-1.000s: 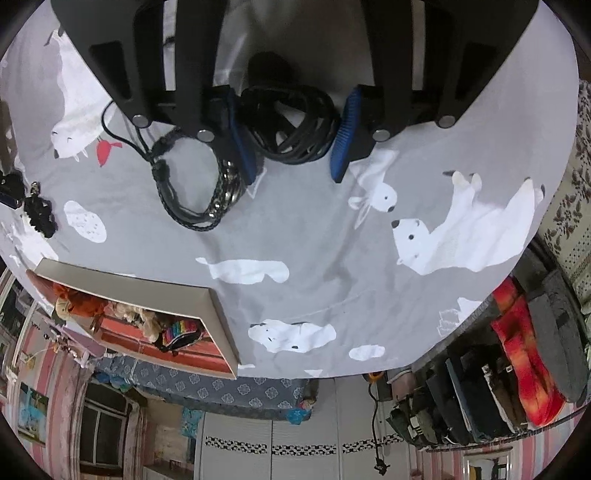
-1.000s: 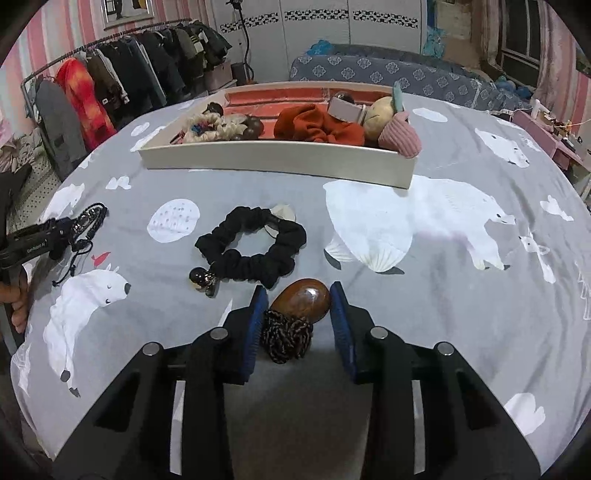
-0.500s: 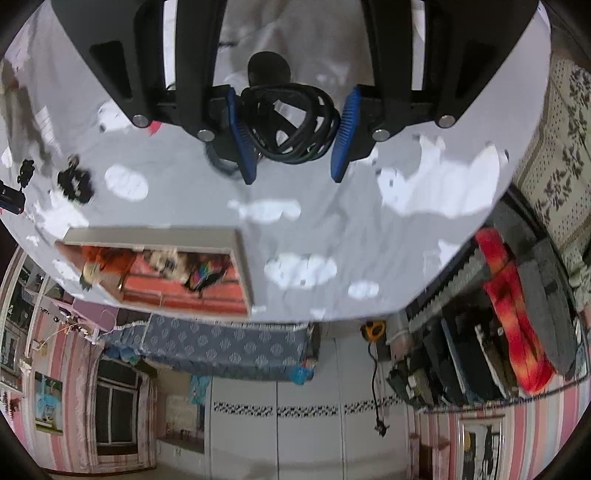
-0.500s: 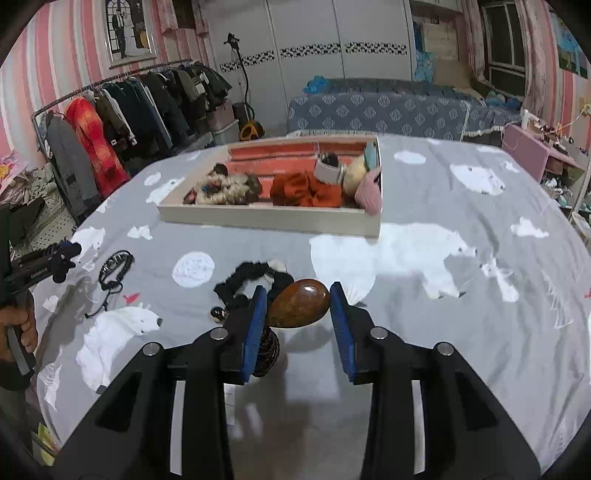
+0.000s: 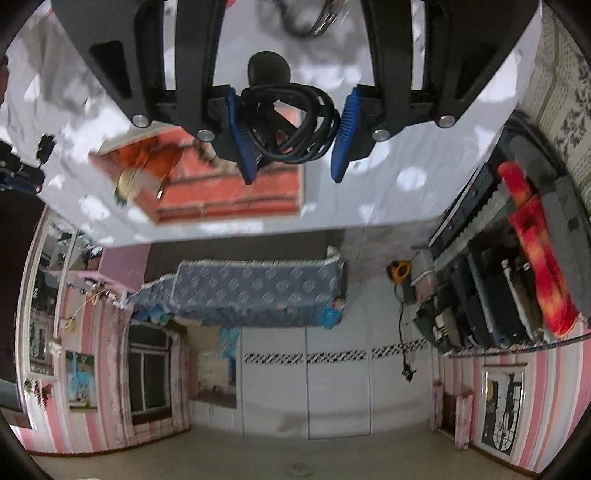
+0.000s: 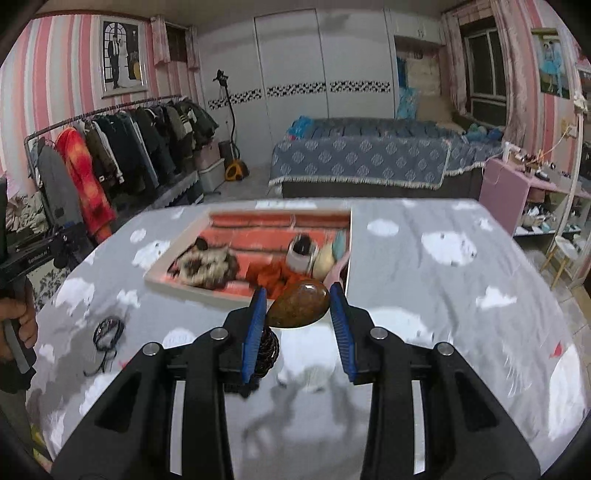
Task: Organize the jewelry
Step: 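Carry the cord bracelet and brown clip into the red tray and open both tools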
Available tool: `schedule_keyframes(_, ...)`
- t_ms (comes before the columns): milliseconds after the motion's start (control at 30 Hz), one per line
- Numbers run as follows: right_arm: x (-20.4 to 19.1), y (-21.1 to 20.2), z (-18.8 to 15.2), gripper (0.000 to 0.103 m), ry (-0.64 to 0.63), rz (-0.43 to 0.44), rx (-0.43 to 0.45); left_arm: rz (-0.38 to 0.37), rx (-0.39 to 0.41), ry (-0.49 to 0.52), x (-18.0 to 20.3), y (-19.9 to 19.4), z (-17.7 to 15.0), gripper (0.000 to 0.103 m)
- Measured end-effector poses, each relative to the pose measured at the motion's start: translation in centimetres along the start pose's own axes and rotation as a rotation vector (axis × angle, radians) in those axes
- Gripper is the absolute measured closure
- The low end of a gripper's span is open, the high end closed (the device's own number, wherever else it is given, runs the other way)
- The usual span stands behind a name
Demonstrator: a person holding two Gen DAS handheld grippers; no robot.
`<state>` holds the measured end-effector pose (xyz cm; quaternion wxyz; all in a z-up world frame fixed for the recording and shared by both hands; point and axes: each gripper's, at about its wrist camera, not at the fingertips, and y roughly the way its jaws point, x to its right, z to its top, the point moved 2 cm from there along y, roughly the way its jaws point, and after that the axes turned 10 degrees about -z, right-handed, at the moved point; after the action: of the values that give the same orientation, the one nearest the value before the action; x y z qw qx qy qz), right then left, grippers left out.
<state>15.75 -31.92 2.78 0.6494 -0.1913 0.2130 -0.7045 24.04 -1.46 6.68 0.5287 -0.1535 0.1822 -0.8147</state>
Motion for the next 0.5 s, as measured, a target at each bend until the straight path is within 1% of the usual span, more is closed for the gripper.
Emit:
schedule_keyframes(167, 0.0, 0.9, 3.2, 0.067, -0.002, -0.009, 0.047, -0.057, 0.065, 0.006, 2.2, 1.4, 3.6, 0.061)
schedule_keyframes(267, -0.4, 1.5, 5.6, 0.067, -0.006, -0.010, 0.084, -0.076, 0.088, 0.014, 3.5, 2.9, 5.6, 0.061)
schedule_keyframes(333, -0.9, 2.2, 7.3, 0.067, -0.003, -0.002, 0.102, -0.088, 0.093, -0.002, 3.8, 4.3, 6.4, 0.061)
schedule_keyframes(433, -1.9, 3.7, 9.0, 0.067, -0.008, 0.014, 0.111, -0.096, 0.072, -0.032, 4.1, 8.1, 6.9, 0.061)
schedule_keyframes(467, -2.3, 4.6, 9.5, 0.067, -0.011, 0.017, 0.109, -0.089, 0.061, -0.034, 4.2, 9.1, 6.9, 0.061)
schedule_keyframes(500, -2.5, 5.2, 9.7, 0.067, -0.016, 0.016, 0.107, -0.065, 0.047, -0.027, 4.4, 10.2, 6.9, 0.061)
